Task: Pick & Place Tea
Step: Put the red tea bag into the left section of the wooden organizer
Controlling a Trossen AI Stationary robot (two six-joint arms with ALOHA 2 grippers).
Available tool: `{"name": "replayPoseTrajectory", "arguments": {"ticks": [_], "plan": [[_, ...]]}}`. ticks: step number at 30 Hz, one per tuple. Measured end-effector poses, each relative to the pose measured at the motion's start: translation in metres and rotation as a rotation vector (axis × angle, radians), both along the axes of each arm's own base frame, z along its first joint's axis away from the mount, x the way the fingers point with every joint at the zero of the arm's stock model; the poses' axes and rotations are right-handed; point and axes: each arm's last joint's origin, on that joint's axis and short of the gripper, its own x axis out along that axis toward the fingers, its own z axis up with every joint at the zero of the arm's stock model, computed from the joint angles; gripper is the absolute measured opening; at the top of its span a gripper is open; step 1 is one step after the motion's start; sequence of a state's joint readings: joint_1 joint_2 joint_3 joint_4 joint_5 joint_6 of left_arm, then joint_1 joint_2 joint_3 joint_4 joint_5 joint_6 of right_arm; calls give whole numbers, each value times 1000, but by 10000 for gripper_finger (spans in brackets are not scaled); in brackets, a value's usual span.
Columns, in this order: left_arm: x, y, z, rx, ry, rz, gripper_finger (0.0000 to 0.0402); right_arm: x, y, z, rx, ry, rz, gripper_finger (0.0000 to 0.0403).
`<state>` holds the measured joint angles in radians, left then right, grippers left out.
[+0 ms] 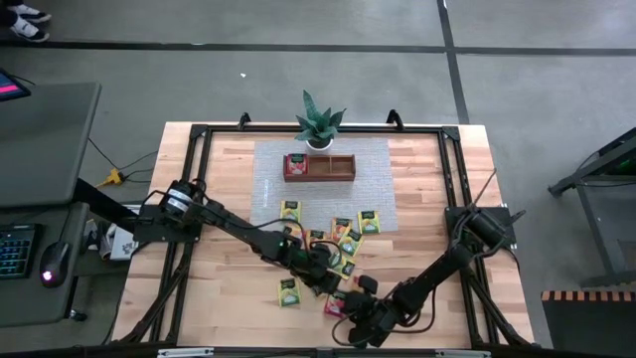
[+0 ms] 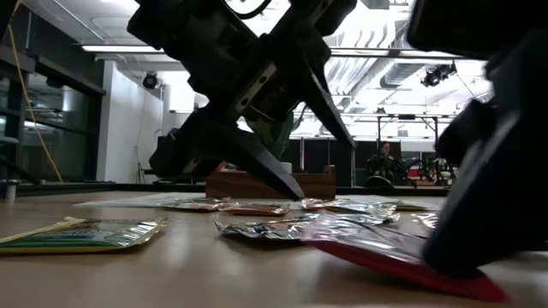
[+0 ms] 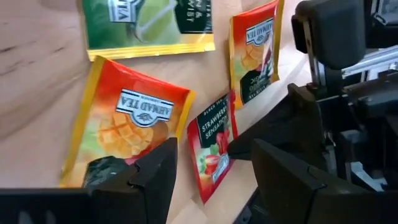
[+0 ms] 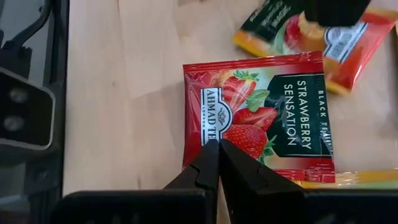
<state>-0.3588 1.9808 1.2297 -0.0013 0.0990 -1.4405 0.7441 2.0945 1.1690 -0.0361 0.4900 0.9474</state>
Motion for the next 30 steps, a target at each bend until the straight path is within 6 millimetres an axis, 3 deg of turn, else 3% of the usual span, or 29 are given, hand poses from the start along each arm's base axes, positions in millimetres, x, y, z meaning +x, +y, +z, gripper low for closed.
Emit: {"name": "replayPoseTrajectory", "arguments": {"ticks": [11,21,30], "plan": [[-9,3,-9,57,121,7,202,6,-6,0,-2,-3,-8,12],[-7,3,-8,73,91,4,202,7,-7,1,-17,-18,-6,12],[2,-3,-24,-6,70,-41,202,19,-16,2,-24,-42,5,12]]}}
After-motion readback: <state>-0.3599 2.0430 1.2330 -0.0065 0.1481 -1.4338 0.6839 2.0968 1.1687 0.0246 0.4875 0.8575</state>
